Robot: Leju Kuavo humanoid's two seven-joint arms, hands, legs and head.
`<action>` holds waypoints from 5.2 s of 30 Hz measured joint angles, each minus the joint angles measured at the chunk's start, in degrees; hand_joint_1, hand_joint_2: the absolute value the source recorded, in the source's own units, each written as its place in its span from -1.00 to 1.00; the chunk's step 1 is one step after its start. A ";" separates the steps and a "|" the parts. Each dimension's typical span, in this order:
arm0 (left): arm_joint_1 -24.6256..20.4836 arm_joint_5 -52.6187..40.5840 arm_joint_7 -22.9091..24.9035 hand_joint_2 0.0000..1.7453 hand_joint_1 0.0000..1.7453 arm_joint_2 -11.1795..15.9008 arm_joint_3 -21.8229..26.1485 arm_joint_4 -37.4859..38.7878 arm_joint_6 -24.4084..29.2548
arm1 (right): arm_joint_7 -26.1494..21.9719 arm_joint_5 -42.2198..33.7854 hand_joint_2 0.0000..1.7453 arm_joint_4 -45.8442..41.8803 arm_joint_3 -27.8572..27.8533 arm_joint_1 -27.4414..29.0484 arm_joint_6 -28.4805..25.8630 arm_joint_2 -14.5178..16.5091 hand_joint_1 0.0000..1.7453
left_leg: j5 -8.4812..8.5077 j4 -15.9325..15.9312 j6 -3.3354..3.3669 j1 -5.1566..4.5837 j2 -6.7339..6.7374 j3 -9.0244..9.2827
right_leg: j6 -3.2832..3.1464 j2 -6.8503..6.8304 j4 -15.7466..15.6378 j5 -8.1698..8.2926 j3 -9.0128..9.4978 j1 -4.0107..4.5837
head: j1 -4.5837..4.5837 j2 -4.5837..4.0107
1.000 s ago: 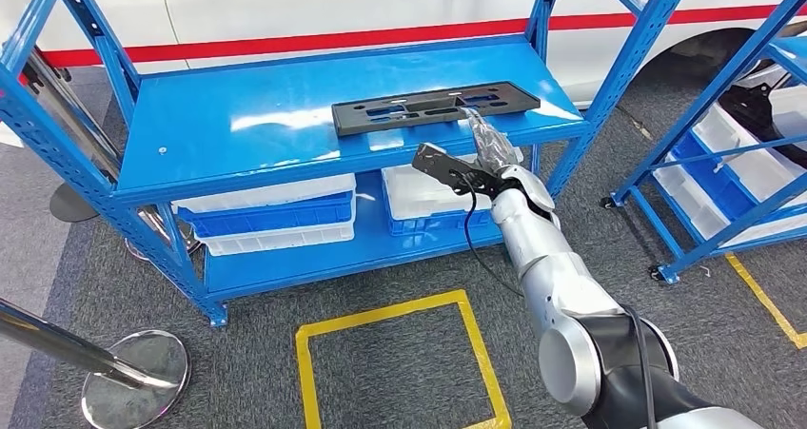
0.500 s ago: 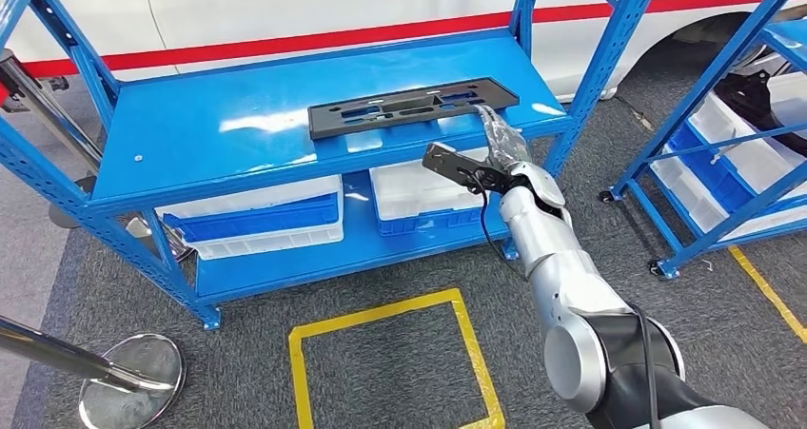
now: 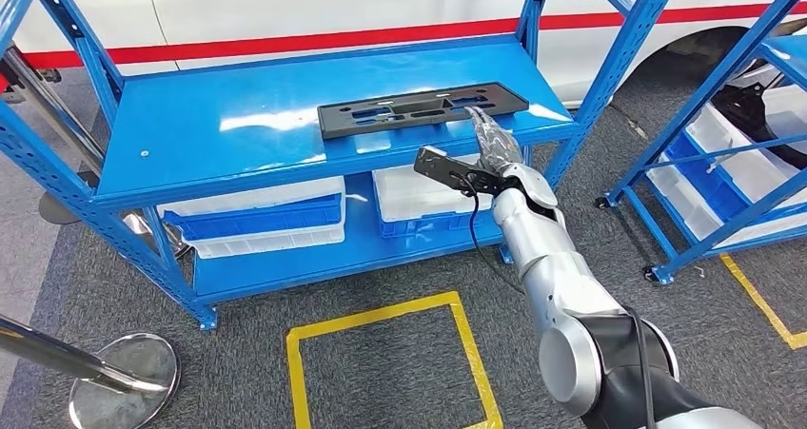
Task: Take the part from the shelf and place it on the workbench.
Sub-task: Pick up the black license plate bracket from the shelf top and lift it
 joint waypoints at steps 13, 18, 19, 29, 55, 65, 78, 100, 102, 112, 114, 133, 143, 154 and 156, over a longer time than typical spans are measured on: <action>-0.12 -0.60 0.11 -1.00 -1.00 -0.33 0.47 -0.02 -0.22 | 2.08 2.18 1.00 0.04 0.00 -0.47 -0.10 0.04 -1.00 | -4.13 5.47 -2.71 0.03 -0.10 -2.05 | -2.77 -0.30 -16.01 8.70 6.94 -0.18 | 0.00 0.00; 0.00 -1.84 0.26 -1.00 -1.00 -0.41 1.08 -0.03 -0.20 | 7.81 10.27 1.00 0.51 0.86 -0.74 -0.41 -0.05 -1.00 | -5.55 13.50 -2.56 -0.01 -0.09 -5.99 | -3.26 -0.14 -15.39 8.30 6.96 0.42 | -0.02 0.00; -0.01 -2.05 0.27 -1.00 -1.00 -0.40 1.17 -0.04 -0.19 | 8.49 11.67 1.00 0.57 1.23 -0.96 -0.36 -0.07 -1.00 | -3.36 9.69 -2.36 -0.02 -0.09 -4.23 | -3.16 -0.04 -15.02 8.06 6.93 0.45 | -0.02 0.00; -0.19 -2.37 -0.42 -1.00 -1.00 -0.81 2.23 -0.07 -0.33 | 10.64 19.03 1.00 1.65 4.29 -4.13 1.81 -0.30 -1.00 | 0.18 -0.12 -0.11 0.02 -0.10 0.03 | -0.32 0.06 -5.08 2.21 2.29 0.16 | 0.14 0.00; -0.28 -4.05 0.61 -1.00 -1.00 -1.31 4.15 -0.09 0.65 | 9.50 22.01 1.00 3.88 7.30 -6.33 4.18 1.94 -1.00 | -0.24 0.92 -1.39 -0.40 -0.45 -0.59 | -1.87 -0.05 -13.58 7.24 6.21 0.69 | 0.15 0.00; -0.36 -4.20 0.62 -1.00 -1.00 -1.38 4.36 -0.09 0.46 | 9.55 22.07 1.00 4.26 7.30 -6.50 4.99 1.95 -1.00 | 0.14 -0.02 -0.40 -0.01 -0.44 0.04 | -0.27 -0.19 -5.20 5.09 1.86 -0.27 | 0.19 0.00; -0.44 -4.18 0.61 -1.00 -1.00 -1.37 5.21 -0.09 0.23 | 9.38 22.12 1.00 4.42 7.32 -6.85 5.26 2.27 -1.00 | -6.68 15.34 -2.66 -0.13 -0.43 -7.37 | -3.46 -0.26 -15.61 8.25 7.06 0.40 | 0.15 0.00; -0.74 -4.57 0.74 -1.00 -1.00 -1.81 5.74 -0.09 -0.07 | 7.57 21.88 -1.00 4.86 7.32 -8.14 6.35 2.21 -1.00 | -0.43 -0.11 -1.41 -0.14 -0.60 0.27 | -2.08 -0.15 -14.21 8.74 5.01 0.87 | 0.32 0.00; -0.72 -4.61 0.76 -1.00 -1.00 -1.82 5.82 -0.09 -0.13 | 7.30 21.86 -1.00 4.83 7.32 -8.49 6.37 2.25 -1.00 | -0.74 -0.05 -2.02 -0.14 -0.56 0.36 | -2.54 -0.22 -15.02 8.91 5.51 0.60 | 0.34 0.00; -0.66 -4.75 0.71 -1.00 -1.00 -1.63 5.93 -0.09 -0.24 | 7.23 21.90 -1.00 5.00 7.32 -9.17 7.07 2.44 -1.00 | -0.92 4.75 -2.43 -0.15 -0.46 -2.67 | -2.88 -0.17 -14.25 7.85 6.27 0.42 | 0.32 0.00; -0.71 -4.87 0.69 -1.00 -1.00 -1.60 5.96 -0.09 -0.27 | 7.22 21.93 -1.00 5.04 7.32 -9.23 7.09 2.40 -1.00 | -0.17 1.28 -1.97 -0.33 -0.54 -0.97 | -2.32 -0.12 -13.62 7.46 5.98 0.60 | 0.35 0.00; -0.81 -5.25 0.69 -1.00 -1.00 -1.85 6.94 -0.09 -0.31 | 7.12 21.97 -1.00 5.50 7.32 -9.72 7.52 2.25 -1.00 | -0.33 -0.12 -2.06 -0.18 -0.58 0.25 | -2.58 -0.22 -15.20 8.60 6.13 0.61 | 0.42 0.00; -0.73 -5.67 0.84 -1.00 -1.00 -1.58 7.19 -0.09 -0.54 | 6.19 21.99 -1.00 5.86 7.78 -9.64 8.43 2.47 -1.00 | -1.31 6.70 -2.53 -0.09 -0.47 -3.61 | -3.08 -0.22 -14.80 7.57 7.00 0.36 | 0.40 0.00; -0.88 -6.05 1.67 -1.00 -1.00 -1.59 8.38 -0.09 -0.31 | 5.97 21.99 -1.00 6.34 9.31 -9.76 8.94 2.45 -1.00 | -0.55 0.00 0.11 -0.08 -0.67 0.51 | 0.13 -0.20 0.08 1.26 -1.02 -0.03 | 0.58 0.00; -0.79 -6.14 1.66 -1.00 -1.00 -1.55 8.45 -0.09 -0.39 | 5.79 21.99 -1.00 6.53 9.32 -9.45 9.14 2.45 -1.00 | -0.99 0.01 0.04 -0.12 -0.73 1.00 | -0.07 -0.21 0.27 2.74 -2.22 -0.13 | 0.58 0.00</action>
